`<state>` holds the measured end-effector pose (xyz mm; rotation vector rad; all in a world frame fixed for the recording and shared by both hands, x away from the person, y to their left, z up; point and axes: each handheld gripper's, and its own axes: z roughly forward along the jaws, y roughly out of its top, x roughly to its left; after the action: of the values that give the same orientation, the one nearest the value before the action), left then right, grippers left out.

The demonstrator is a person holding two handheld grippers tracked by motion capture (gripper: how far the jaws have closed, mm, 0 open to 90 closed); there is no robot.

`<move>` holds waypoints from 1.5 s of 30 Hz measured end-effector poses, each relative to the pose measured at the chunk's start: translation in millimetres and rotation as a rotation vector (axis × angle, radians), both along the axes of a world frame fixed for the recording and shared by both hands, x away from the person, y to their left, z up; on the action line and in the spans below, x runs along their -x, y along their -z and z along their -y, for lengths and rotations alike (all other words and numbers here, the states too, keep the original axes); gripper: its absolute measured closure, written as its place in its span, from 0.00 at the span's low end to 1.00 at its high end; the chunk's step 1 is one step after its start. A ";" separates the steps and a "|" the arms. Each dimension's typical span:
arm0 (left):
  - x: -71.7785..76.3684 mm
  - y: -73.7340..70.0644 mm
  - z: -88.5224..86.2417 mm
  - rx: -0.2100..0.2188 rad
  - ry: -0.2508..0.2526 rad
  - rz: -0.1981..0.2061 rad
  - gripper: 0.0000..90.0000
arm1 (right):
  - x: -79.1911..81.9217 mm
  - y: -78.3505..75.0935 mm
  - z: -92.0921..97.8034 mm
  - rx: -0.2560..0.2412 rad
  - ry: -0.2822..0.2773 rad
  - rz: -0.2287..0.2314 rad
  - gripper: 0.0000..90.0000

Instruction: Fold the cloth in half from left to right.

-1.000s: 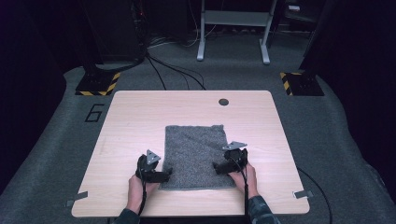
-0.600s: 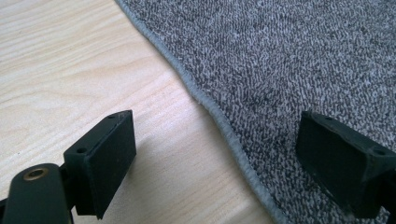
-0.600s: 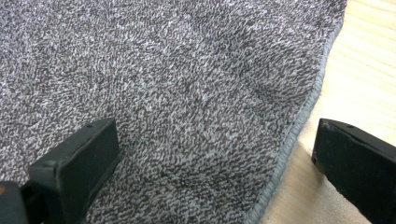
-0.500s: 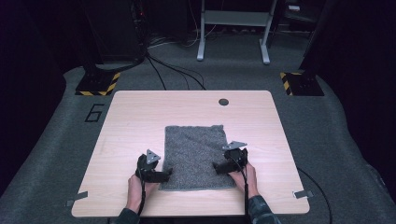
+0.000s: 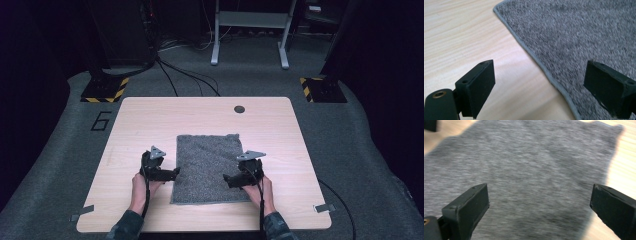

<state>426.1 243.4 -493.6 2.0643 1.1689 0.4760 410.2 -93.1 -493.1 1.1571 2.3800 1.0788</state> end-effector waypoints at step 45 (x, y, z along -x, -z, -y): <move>-139.7 11.3 14.7 -0.044 -0.105 -0.146 0.44 | 60.7 12.9 -182.9 0.052 -0.338 -0.002 0.68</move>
<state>565.8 228.7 -504.9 2.1122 1.3684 0.4095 349.6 89.8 -505.9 0.7543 2.6515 1.1030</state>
